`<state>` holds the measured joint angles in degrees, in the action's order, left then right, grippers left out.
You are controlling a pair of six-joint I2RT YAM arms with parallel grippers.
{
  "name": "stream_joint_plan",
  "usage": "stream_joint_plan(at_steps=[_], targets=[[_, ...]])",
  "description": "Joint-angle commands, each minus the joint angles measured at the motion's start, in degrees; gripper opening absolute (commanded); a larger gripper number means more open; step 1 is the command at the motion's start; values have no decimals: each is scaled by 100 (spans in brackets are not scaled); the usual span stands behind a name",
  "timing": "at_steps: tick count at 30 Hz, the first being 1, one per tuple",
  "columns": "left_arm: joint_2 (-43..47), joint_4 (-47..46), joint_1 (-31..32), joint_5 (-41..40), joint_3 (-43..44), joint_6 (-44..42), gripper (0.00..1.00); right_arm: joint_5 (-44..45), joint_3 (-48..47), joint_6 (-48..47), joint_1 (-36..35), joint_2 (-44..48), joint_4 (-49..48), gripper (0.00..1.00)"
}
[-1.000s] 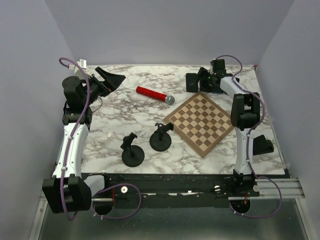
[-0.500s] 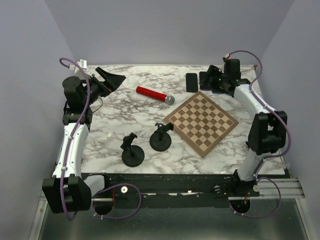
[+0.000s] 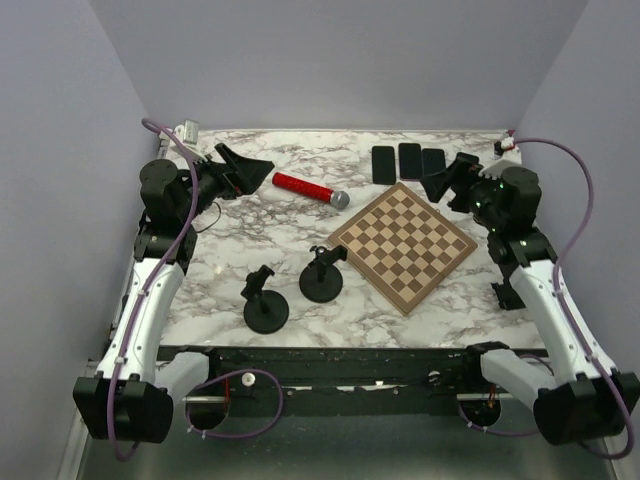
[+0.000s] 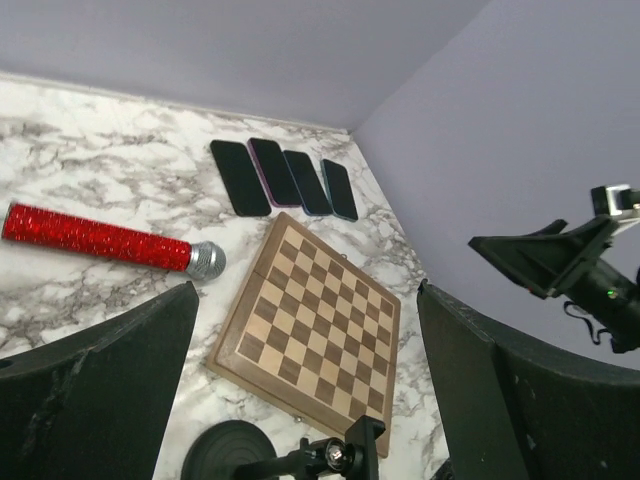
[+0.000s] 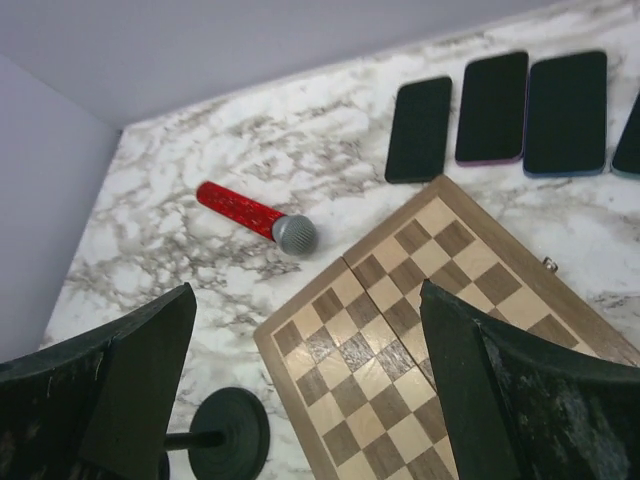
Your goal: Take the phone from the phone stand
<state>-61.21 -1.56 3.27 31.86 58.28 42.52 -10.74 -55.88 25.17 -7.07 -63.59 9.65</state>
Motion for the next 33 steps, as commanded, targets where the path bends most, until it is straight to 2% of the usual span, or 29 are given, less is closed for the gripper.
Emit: stream_joint_plan(at_steps=[1,10,16,19,23,26,33], targets=[[572,-246,327,-298,-202,-802,98,177,457,-87,-22,1073,-449,100],[1585,-869,944,-914,-859,-1954,99,177,747,66,-22,2578,-536,100],[2684,-1589,1630,-2111,-1740,-2928,99,407,828,73,-22,3479,-297,100],[3136,-1610,1941,-2801,-1991,-3363,99,630,928,109,-22,3930,-86,100],[3618,-1307,1985,-3419,-2140,-3348,99,1025,1232,118,-22,4552,23,100],[4014,-1068,1985,-3541,-2207,-3205,99,1477,1447,182,-20,4824,11,100],[4916,-517,1985,-3843,-2547,-2728,99,1532,1563,277,-21,4840,-94,100]])
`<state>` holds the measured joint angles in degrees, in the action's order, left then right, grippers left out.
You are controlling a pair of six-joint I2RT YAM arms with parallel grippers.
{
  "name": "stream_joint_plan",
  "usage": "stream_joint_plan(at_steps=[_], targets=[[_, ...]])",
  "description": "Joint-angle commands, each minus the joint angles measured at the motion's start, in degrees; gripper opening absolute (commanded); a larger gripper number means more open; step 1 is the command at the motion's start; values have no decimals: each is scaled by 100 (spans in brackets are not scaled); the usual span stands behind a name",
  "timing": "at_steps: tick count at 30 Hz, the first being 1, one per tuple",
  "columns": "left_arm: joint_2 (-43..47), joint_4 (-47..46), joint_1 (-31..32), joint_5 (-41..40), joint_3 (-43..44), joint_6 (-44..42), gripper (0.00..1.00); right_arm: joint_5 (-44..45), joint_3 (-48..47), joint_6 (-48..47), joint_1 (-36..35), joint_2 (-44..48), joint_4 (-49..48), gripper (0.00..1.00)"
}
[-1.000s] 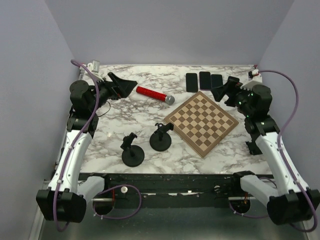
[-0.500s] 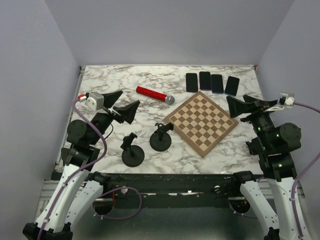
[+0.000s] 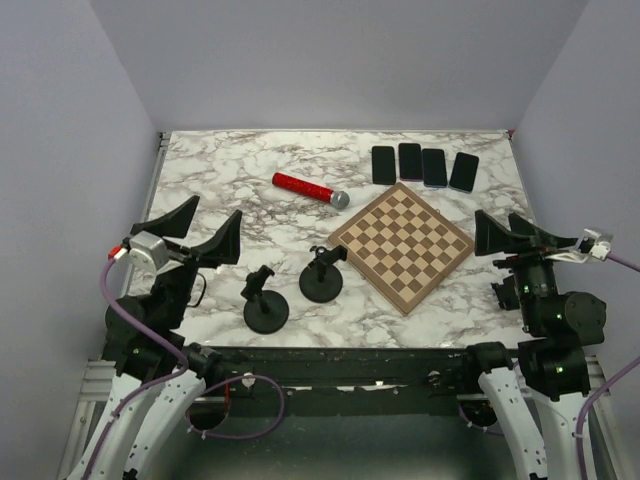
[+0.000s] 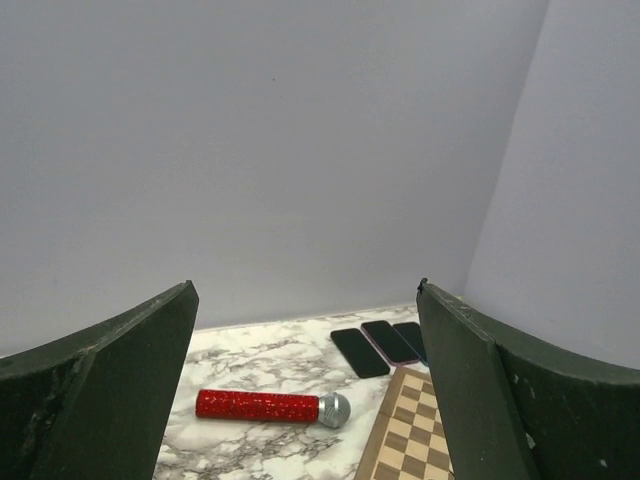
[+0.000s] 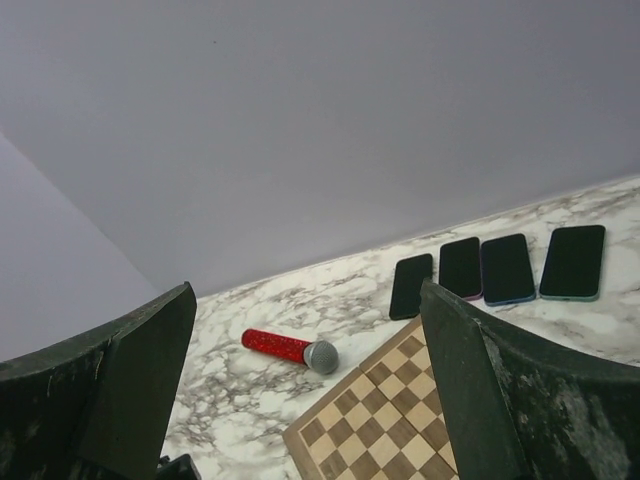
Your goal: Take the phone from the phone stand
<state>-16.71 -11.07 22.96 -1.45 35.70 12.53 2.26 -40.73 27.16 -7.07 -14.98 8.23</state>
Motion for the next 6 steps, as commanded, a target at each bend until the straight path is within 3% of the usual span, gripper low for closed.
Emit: stream_joint_plan(at_steps=[1,6], targets=[[589,432,15,-570,-380,293,99,234,54,105,-22,-59,55,100],[807,393,15,-700,-583,343,99,592,221,209,-16,-32,-97,100]])
